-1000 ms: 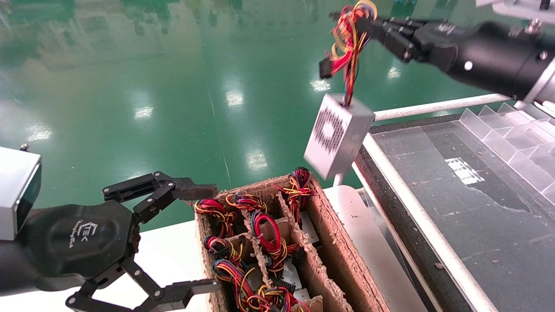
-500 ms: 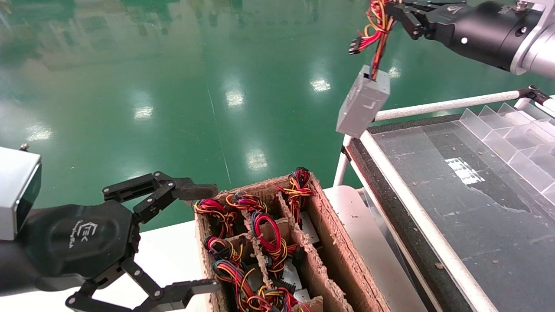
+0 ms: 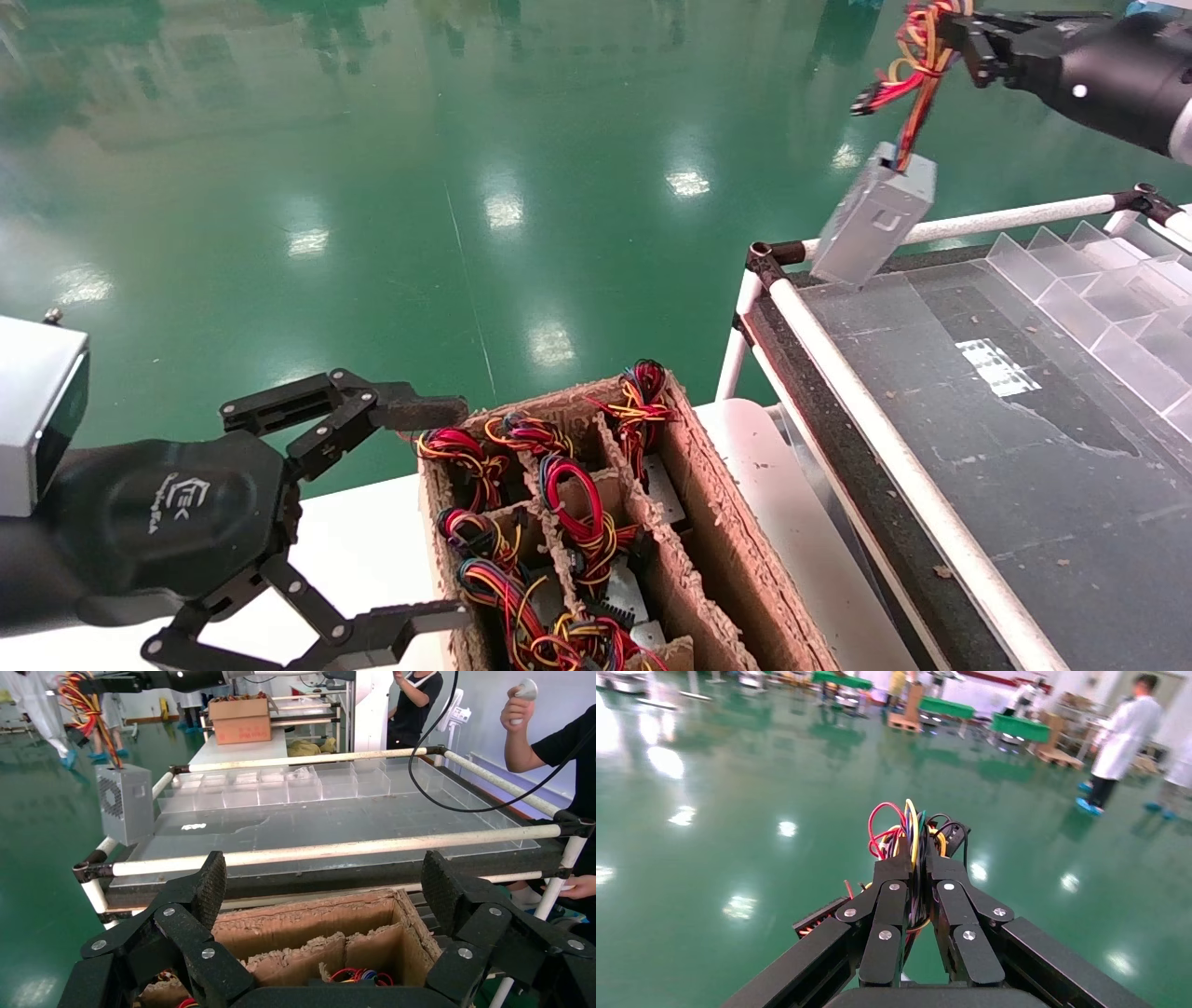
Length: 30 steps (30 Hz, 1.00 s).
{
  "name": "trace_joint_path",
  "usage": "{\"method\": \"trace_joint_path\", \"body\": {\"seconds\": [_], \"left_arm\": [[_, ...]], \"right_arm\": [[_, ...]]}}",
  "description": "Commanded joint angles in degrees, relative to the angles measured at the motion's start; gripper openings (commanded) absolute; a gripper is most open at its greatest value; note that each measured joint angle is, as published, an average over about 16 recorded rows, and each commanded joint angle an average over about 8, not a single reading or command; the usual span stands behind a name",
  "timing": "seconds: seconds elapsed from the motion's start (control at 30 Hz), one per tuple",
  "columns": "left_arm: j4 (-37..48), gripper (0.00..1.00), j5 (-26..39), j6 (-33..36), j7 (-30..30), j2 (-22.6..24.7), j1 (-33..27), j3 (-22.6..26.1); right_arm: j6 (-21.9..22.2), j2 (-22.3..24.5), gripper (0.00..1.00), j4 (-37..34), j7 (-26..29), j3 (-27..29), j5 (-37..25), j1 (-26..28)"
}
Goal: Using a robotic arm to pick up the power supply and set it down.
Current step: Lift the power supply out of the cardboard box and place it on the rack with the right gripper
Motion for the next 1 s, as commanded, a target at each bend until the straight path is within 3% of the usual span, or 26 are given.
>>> {"method": "trace_joint_path", "body": {"seconds": [0.03,0.3,0.77,1.0], "left_arm": [[0.0,1.0,0.0,0.0,0.0,0.0,0.0,0.0],[0.0,1.0,0.0,0.0,0.0,0.0,0.0,0.0],[0.0,1.0,0.0,0.0,0.0,0.0,0.0,0.1],[0.0,1.0,-0.1,0.0,0.0,0.0,0.0,0.1]], "right_arm": [[1.5,0.2,0.0,-1.2,-0.7,0.0,-0.1,0.2],[0.8,1.3,0.0,-2.7,-1.5,0.0,-0.1,0.4],[-14.5,2.5,0.0,-2.4,-3.0,-1.6,-2.2,-1.0],[-17.1,1.4,0.0,-2.8,-3.2,-1.6,-2.2,-0.8]]}}
